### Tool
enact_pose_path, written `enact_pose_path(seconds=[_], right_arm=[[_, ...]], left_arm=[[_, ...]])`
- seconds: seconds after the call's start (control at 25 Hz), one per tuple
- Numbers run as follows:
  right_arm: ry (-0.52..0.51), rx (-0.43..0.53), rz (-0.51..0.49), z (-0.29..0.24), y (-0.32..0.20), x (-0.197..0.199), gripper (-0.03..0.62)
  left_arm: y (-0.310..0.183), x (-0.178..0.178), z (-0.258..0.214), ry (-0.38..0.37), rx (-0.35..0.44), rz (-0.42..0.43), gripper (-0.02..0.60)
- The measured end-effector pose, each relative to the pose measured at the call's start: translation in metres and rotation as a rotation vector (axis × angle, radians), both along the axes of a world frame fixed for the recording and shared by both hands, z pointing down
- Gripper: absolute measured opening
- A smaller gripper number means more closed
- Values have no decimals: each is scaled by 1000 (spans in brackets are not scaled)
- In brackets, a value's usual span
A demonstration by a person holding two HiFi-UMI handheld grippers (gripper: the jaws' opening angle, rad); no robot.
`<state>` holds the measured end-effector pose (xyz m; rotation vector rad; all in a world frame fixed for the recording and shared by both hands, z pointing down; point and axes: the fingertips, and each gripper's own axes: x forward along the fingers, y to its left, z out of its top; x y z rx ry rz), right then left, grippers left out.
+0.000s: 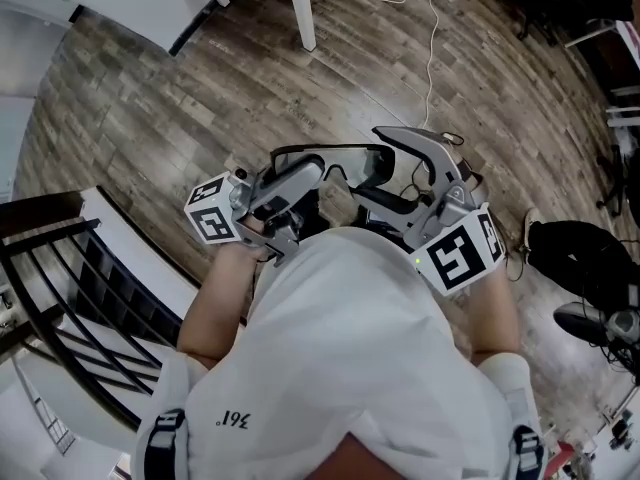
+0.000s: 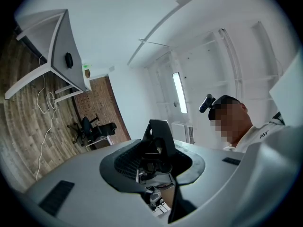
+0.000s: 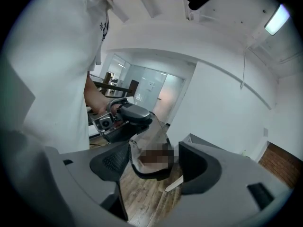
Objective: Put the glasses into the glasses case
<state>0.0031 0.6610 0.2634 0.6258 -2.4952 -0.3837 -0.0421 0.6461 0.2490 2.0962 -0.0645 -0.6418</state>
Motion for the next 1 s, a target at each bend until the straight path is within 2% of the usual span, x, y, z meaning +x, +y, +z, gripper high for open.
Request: enact_pose_path(seconds=[0.08, 0.28, 0.52, 0.8, 1.0], right_arm=[[0, -9, -6, 2, 1, -4, 296], [7, -32, -25, 7, -1, -21, 293], [49, -43, -49, 14, -4, -53, 290], [53, -36, -16, 22, -20, -75, 287], [28, -48, 26, 23, -35, -88, 287]], left_arm=[[-2, -5, 4, 2, -18, 6, 146], [-6, -20, 10, 9, -42, 40, 146], [-12, -46, 11, 7, -24, 72, 144], [-32, -69, 25, -112, 62, 33, 154], [-52, -90, 20, -162, 130, -40, 171]])
